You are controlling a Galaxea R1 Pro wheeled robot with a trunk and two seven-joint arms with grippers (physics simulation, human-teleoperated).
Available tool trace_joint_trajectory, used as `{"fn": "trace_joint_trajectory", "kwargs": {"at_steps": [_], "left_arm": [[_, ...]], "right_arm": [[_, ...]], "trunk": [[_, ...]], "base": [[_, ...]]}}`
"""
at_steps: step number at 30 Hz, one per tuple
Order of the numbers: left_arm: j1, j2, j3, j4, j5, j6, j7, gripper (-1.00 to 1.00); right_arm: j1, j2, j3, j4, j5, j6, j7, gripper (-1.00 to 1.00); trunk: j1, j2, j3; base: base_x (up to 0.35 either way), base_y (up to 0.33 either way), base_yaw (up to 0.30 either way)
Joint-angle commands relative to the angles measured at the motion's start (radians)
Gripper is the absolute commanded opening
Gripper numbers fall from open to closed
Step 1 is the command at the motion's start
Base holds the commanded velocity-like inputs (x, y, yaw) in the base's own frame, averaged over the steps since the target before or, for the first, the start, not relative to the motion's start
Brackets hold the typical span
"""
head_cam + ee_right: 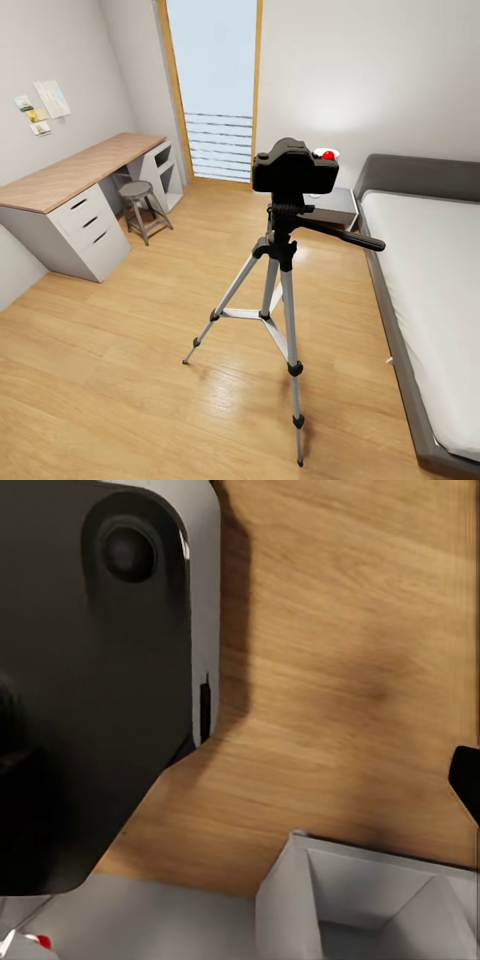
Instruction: Attach the digital camera to the camera tripod in the bedroom.
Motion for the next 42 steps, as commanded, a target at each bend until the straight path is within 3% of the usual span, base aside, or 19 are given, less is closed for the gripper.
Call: {"fn": "trace_joint_trajectory", "kwargs": {"at_steps": [1,16,42], "left_arm": [[-0.001,0.000,-0.009,-0.002,0.007,0.004,0.004,1.00],[0.000,-0.007,-0.009,-0.010,0.007,0.004,0.004,1.00],[0.000,-0.008,-0.010,-0.010,0.006,0.004,0.004,1.00]], "right_arm": [[0.000,0.000,-0.009,0.001,0.010,0.002,0.000,1.00],[0.043,0.037,-0.010,0.002,0.009,-0.002,-0.011,1.00],[0.056,0.041,-0.011,0.002,0.010,-0.003,-0.010,1.00]], "trunk": [[0.000,-0.002,0.000],[0.000,-0.002,0.021],[0.000,-0.002,0.063]], "base": [[0.000,0.000,0.000],[0.000,0.000,0.000],[0.000,0.000,0.000]]}}
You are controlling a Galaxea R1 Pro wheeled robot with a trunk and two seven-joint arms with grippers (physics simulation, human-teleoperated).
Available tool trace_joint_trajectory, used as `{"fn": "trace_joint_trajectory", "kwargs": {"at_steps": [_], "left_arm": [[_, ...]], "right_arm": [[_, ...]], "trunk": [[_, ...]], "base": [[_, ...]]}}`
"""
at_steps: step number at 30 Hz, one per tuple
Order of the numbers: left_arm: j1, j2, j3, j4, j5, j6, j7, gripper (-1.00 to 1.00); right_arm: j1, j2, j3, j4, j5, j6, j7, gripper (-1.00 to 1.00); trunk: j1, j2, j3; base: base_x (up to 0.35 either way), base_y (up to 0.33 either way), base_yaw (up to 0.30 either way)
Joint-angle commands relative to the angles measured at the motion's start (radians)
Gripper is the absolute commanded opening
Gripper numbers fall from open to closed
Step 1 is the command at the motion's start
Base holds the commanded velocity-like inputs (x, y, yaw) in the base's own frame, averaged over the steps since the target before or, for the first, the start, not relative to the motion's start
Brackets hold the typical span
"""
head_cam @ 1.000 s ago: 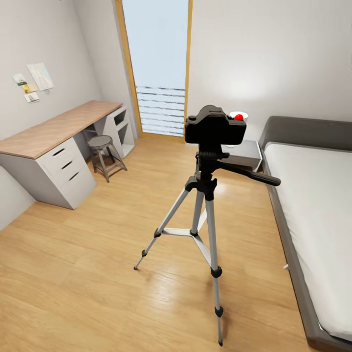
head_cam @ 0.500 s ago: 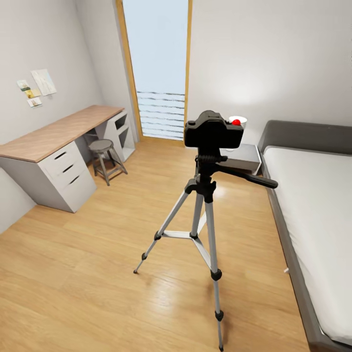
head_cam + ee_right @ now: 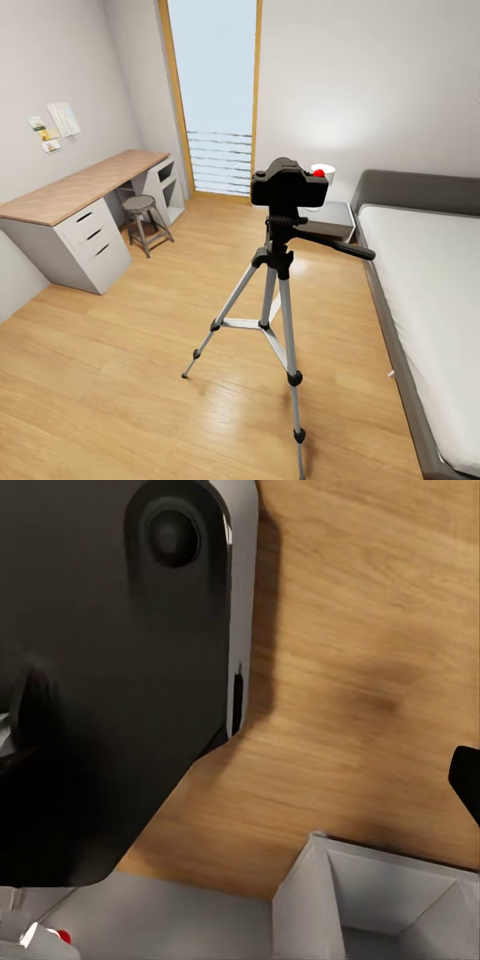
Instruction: Attach the digital camera to the camera tripod in the bedroom.
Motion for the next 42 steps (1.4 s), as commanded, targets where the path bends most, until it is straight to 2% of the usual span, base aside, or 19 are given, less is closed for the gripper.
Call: {"fn": "trace_joint_trajectory", "kwargs": {"at_steps": [1,42], "left_arm": [[0.000,0.000,-0.008,-0.002,0.008,0.004,0.005,1.00],[0.000,0.000,-0.008,-0.002,0.008,0.004,0.005,1.00]], "right_arm": [[0.001,-0.001,-0.009,0.001,0.009,0.001,0.003,1.00],[0.016,-0.007,-0.009,0.001,0.009,0.001,0.003,1.00]], "trunk": [[0.001,-0.002,0.000],[0.001,-0.002,0.066]], "base": [[0.000,0.000,0.000],[0.000,0.000,-0.010]]}}
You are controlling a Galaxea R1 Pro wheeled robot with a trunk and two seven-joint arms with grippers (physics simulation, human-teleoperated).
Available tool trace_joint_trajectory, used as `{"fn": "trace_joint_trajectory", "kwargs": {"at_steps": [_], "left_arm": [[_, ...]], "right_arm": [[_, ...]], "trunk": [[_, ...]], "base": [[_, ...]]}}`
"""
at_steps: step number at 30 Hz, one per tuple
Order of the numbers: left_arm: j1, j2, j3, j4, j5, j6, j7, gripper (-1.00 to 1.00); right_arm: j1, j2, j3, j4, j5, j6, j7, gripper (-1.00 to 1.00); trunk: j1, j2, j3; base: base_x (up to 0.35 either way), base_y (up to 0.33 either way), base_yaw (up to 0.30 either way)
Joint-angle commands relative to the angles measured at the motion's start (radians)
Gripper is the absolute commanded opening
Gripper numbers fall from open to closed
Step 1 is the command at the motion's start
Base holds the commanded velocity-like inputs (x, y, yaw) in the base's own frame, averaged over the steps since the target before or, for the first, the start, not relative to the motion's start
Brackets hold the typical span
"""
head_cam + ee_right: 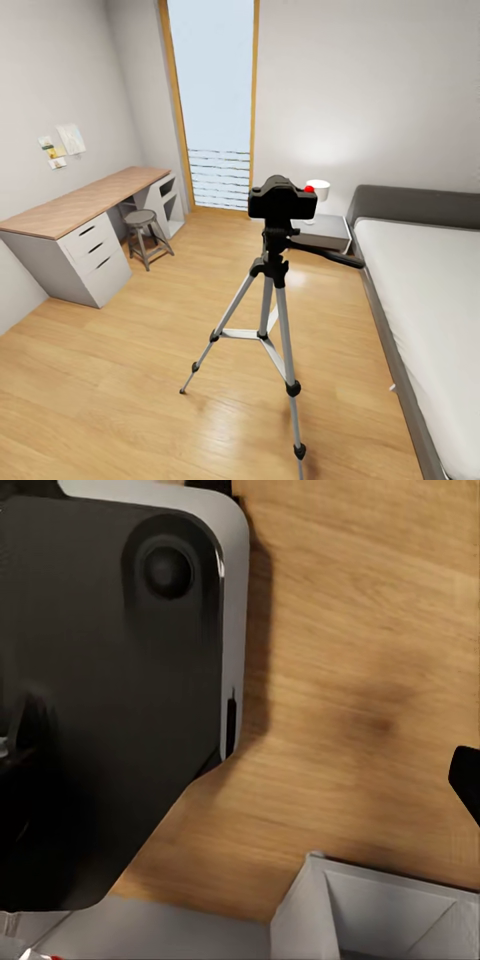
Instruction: Attach the digital camera to the camera tripod in the bedroom.
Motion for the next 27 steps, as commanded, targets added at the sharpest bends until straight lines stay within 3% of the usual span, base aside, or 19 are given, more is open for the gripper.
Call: {"fn": "trace_joint_trajectory", "kwargs": {"at_steps": [1,27], "left_arm": [[0.000,0.000,-0.008,-0.002,0.008,0.004,0.005,1.00],[0.000,0.000,-0.008,-0.002,0.008,0.004,0.005,1.00]], "right_arm": [[-0.001,-0.001,-0.009,0.001,0.010,0.002,0.003,1.00],[-0.001,-0.001,-0.009,0.001,0.010,0.001,0.002,1.00]], "trunk": [[0.001,-0.002,0.000],[0.001,-0.002,0.042]], "base": [[0.000,0.000,-0.072],[0.000,0.000,-0.075]]}}
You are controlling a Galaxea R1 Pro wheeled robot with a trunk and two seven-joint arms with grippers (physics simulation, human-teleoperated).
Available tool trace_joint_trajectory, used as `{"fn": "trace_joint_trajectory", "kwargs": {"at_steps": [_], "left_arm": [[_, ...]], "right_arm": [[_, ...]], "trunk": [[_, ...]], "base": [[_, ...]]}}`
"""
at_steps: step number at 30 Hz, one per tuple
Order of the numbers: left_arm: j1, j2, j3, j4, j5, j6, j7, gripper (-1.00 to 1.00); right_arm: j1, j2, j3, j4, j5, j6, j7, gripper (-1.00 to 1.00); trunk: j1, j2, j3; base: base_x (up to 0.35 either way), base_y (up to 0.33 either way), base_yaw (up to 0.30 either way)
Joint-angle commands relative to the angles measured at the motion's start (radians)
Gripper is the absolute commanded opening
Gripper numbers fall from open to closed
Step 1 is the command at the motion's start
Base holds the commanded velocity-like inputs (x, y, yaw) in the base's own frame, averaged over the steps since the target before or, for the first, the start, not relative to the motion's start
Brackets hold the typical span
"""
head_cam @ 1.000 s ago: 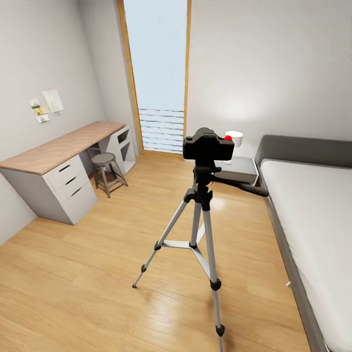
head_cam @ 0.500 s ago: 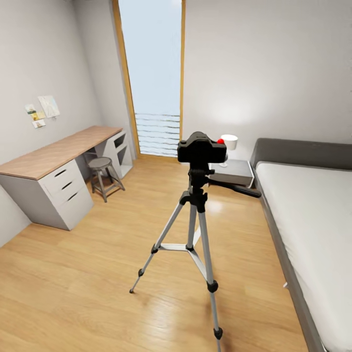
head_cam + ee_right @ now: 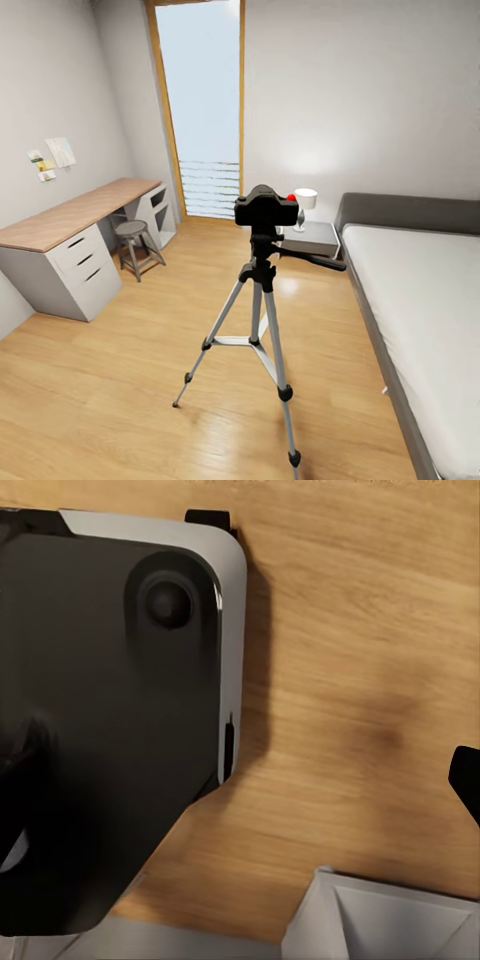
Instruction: Attach the digital camera to the camera tripod in the bedroom.
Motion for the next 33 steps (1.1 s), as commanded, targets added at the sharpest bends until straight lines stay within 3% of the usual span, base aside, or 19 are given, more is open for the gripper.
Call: {"fn": "trace_joint_trajectory", "kwargs": {"at_steps": [1,33], "left_arm": [[-0.001,0.000,-0.008,-0.002,0.008,0.004,0.005,1.00],[-0.001,0.000,-0.008,-0.002,0.008,0.004,0.005,1.00]], "right_arm": [[-0.001,0.000,-0.009,0.001,0.010,0.002,0.003,1.00],[-0.001,-0.002,-0.009,0.001,0.010,0.002,0.003,1.00]], "trunk": [[0.001,-0.002,0.000],[0.001,-0.002,0.051]], "base": [[0.000,0.000,-0.076],[0.000,0.000,-0.076]]}}
